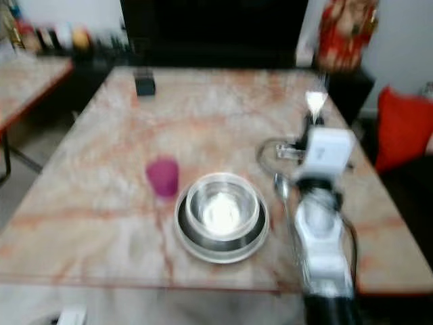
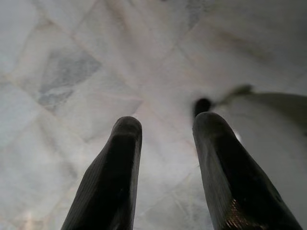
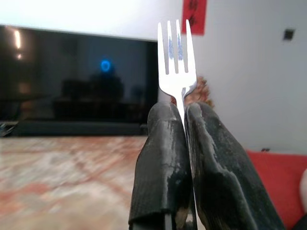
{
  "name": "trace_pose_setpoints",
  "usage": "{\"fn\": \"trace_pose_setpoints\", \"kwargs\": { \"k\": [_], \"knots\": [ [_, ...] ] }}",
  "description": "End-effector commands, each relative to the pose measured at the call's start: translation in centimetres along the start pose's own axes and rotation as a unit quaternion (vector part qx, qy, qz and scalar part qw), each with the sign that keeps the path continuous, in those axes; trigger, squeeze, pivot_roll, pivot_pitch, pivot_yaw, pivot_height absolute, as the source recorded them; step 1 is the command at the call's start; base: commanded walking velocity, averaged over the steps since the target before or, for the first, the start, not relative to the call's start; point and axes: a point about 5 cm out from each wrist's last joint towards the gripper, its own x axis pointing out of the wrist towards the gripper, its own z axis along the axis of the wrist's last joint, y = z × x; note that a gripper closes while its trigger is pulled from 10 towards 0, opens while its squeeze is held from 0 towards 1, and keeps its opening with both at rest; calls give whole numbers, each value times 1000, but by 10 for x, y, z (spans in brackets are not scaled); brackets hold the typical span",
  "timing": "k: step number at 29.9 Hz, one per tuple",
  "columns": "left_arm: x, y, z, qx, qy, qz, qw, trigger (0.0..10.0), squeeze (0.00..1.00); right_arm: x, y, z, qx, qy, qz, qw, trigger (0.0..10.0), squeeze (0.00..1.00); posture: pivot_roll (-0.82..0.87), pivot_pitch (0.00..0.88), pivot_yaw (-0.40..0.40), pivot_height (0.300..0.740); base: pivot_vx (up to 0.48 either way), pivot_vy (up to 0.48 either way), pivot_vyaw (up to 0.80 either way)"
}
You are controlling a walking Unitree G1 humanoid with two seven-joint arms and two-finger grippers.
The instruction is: Setting the table
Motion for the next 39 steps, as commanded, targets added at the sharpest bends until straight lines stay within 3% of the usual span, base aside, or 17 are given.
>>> {"fn": "trace_pose_setpoints", "kwargs": {
  "k": [1,7,11,16,22,24,33,39],
  "knots": [
    [-1,7,-3,1,7,7,1000,10000,0,3,8,1,8,5,16,1000,10000,0,14,0,-25,711,0,0,0],
    [-1,7,-1,3,5,6,1000,10000,0,9,-9,-12,-16,57,-2,998,10000,0,-2,0,-11,711,0,0,0],
    [0,7,1,4,3,5,1000,10000,0,9,-21,-32,-10,139,-13,990,10000,0,-8,0,-4,711,0,0,0],
    [0,7,2,7,1,5,1000,10000,0,-3,-18,-64,-10,243,16,970,10000,0,-18,0,3,711,0,0,0],
    [0,7,4,10,0,4,1000,10000,0,-11,-13,-75,12,289,26,957,10000,0,-27,0,13,711,0,0,0],
    [0,7,4,12,0,4,1000,10000,0,-21,-9,-88,17,327,42,944,10000,0,-25,0,15,711,0,0,0],
    [0,7,5,12,-1,4,1000,10000,0,-30,-4,-101,22,365,60,929,10000,0,-29,0,19,711,0,0,0],
    [0,7,5,14,-1,3,1000,10000,0,-32,1,-101,31,368,68,927,10000,0,-36,0,20,711,0,0,0]
  ]
}}
